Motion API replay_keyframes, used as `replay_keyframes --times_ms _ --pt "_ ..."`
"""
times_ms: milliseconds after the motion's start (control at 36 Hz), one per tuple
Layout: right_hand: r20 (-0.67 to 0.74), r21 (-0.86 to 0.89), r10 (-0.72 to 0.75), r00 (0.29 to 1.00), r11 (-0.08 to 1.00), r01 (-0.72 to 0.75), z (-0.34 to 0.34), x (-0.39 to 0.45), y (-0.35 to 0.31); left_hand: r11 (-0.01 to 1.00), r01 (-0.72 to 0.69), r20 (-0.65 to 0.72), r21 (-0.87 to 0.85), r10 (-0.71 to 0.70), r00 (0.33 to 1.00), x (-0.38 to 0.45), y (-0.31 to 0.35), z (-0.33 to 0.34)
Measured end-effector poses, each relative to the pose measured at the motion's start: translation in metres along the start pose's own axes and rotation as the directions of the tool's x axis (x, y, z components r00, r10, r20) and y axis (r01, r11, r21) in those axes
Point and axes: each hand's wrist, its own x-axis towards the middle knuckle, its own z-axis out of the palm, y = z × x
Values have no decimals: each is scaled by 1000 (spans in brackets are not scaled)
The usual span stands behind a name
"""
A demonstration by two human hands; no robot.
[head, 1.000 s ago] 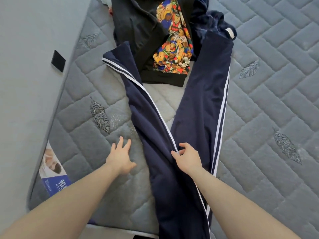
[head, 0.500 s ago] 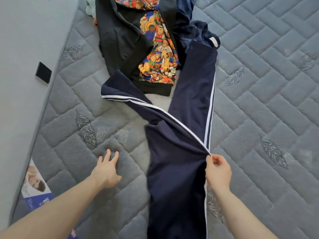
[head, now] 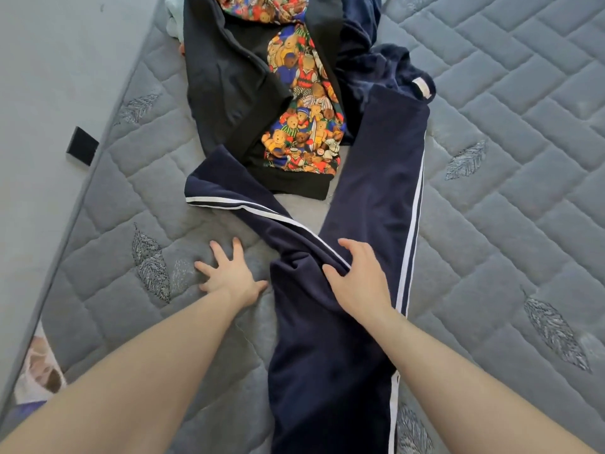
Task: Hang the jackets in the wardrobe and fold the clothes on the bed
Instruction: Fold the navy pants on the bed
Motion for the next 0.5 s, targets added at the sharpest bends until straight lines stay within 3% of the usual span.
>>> replay_keyframes --times_ms 139,250,333,389,500 --pt "76 -31 23 997 999 -21 17 48 -33 1000 -14 27 -3 14 1000 7 -1 -1" --pt "236 -60 91 968 995 -79 26 75 -52 1000 3 28 7 -3 1000 11 3 -1" --pt "289 -27 13 957 1000 -5 26 84 -66 1000 6 30 8 -7 1000 12 4 -1" --pt "225 96 -110 968 991 90 20 84 -71 1000 9 30 -7 -9 1000 13 4 -1" --pt "-105 383 -226 968 890 249 -13 81 -66 999 -3 20 -39 3 1000 14 1 0"
